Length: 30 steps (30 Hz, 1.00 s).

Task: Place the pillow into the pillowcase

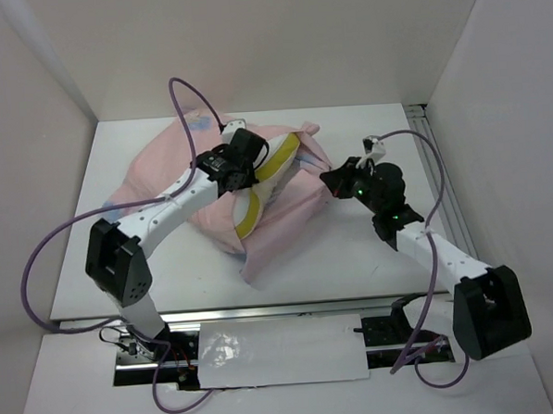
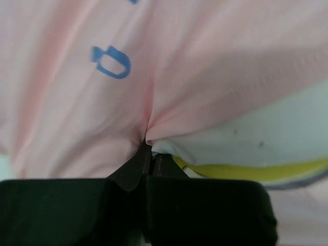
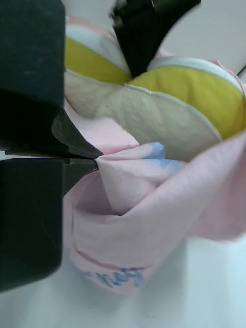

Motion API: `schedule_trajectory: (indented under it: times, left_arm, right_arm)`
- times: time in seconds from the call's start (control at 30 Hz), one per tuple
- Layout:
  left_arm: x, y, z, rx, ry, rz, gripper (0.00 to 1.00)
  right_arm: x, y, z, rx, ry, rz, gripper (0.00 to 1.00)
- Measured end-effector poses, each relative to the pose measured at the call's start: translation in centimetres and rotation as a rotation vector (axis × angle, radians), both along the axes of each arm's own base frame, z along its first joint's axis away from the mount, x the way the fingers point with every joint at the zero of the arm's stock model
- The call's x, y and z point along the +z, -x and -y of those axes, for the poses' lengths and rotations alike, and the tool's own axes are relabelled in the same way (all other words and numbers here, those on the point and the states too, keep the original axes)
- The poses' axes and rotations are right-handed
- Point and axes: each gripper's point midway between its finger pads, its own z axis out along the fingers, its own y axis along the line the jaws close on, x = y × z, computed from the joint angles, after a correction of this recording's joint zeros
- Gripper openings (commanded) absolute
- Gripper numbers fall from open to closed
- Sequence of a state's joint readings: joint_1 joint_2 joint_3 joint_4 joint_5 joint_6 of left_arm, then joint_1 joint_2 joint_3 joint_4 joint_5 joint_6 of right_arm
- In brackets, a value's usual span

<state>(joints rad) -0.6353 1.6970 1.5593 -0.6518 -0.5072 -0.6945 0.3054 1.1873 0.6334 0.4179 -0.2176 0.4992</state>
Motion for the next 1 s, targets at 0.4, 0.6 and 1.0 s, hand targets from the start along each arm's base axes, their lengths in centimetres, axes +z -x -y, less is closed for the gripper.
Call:
schedule_trajectory:
  times: [0.4,0.6,1.0]
  left_arm:
    - [-10.0,-3.6,1.2,0.083,-0.011,-0.126,0.00]
    - [-9.9,-3.5,4.6,-0.017,-0.063,-0.109,0.00]
    - [-11.6,-1.5,10.2,-0.245,-0.072,-0.128,0.08]
  right_arm:
    - [-0.4,2.3,4.9,0.119,-0.084,-0.171,0.00]
    - [2.3,3.3,1.5,0.358,-0.124,-0.116,0.00]
    - [9.5,2.8,0.1,0.465,-0.193,0.088,0.00]
